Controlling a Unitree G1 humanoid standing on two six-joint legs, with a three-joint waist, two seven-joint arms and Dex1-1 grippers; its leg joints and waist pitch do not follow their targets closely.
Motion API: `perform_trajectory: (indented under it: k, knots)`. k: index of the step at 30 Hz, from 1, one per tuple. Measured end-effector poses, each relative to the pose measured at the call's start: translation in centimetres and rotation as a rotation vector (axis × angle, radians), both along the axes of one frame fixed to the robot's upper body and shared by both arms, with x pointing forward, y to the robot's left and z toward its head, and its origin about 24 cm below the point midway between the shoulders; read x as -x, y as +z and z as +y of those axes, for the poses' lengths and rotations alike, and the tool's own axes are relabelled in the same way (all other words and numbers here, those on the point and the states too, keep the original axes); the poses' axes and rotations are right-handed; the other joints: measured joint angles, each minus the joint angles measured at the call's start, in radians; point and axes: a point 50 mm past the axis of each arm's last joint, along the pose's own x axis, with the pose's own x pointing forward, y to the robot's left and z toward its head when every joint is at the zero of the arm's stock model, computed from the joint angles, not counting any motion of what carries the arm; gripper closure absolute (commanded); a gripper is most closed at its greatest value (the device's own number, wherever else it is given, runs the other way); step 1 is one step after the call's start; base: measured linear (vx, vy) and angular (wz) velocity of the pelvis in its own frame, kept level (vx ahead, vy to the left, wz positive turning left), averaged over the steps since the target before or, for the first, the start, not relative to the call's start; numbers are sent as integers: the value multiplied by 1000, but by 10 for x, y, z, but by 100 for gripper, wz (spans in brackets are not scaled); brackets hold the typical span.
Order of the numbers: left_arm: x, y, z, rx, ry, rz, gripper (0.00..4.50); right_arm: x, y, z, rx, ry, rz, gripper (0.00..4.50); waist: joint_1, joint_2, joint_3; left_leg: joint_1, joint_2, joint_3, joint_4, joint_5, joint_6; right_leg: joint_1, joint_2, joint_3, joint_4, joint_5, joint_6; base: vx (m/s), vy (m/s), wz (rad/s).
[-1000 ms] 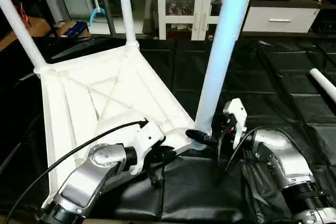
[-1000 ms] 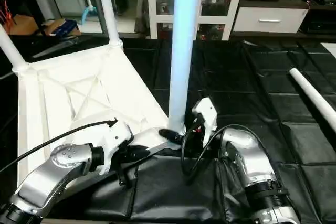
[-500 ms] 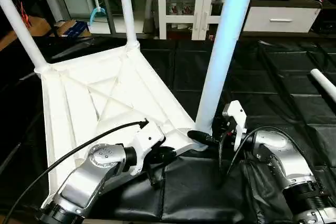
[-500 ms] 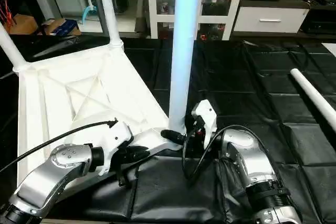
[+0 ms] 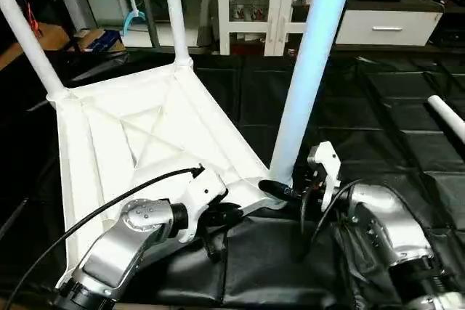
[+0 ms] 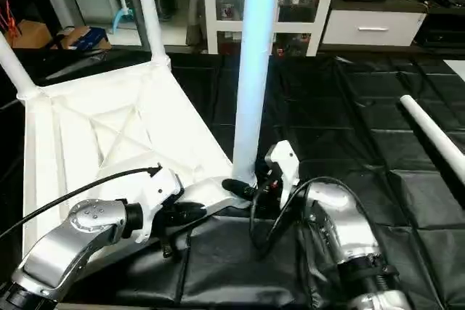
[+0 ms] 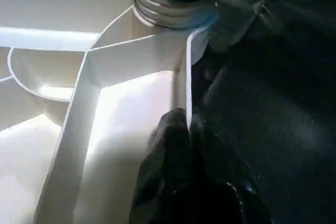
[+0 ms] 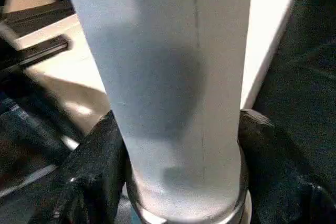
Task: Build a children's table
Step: Rotate leg to tighten
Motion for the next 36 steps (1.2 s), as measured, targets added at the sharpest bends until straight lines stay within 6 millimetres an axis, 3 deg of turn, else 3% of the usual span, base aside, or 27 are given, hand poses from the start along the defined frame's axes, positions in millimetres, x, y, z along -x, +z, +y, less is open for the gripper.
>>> perform_trajectory:
  k: [7,12,15,25,26,27,30,32,35,36]
  knots:
    - [-23,-1,-13,-50,153,-33,450,-23,-6,28,8,-336,-9,184,-32,-1,0,3,0,-1,1,0,0,-2,0,0,-3,-1,3,-23,4,-3]
    - [-38,-1,-26,-82,237,-63,450,-34,-6,44,-6,-546,20,184,-42,-3,2,2,-1,-3,1,0,-1,-4,0,0,-8,-2,3,-21,6,-3]
    - [-40,-2,-30,-89,243,-65,450,-35,-7,49,3,-578,18,185,-43,-2,3,3,-1,-3,-1,0,-1,-5,0,-2,-18,-2,3,0,0,0]
    - [-41,-2,-27,-95,232,-73,450,-37,-7,51,-26,-569,31,185,-53,-2,3,1,-5,-3,-2,0,0,-4,-1,1,-35,-1,2,0,0,0]
    - [-40,-1,-25,-94,217,-77,450,-35,-7,49,-46,-554,36,129,-52,-2,3,1,-5,-3,-2,0,0,-3,-1,1,-35,-1,2,0,0,0]
    - [-38,-1,-24,-90,199,-79,450,-32,-7,46,-62,-530,34,115,-51,-2,3,0,-5,-3,-2,0,0,-2,-1,1,-35,0,2,0,0,0]
    - [-37,1,-18,-98,181,-85,450,-30,-3,43,-108,-447,32,106,-51,-2,3,-1,-5,-2,-2,0,0,-4,-1,2,-35,13,-4,0,0,0]
    - [-35,0,-15,-98,169,-81,450,-29,1,41,-130,-401,30,73,-51,-2,3,-1,-5,-2,-2,0,0,-4,-1,1,-35,19,-3,0,0,0]
    - [-30,0,-10,-101,143,-85,450,-28,18,37,-170,-272,-22,65,-48,-1,3,1,-2,-2,-3,0,0,-5,-1,0,-34,27,2,0,0,0]
    - [-28,1,-7,-104,120,-84,450,-26,22,30,-150,-218,-34,39,-42,-1,3,1,-2,-3,-4,0,0,-5,0,-1,-34,27,2,56,-39,1]
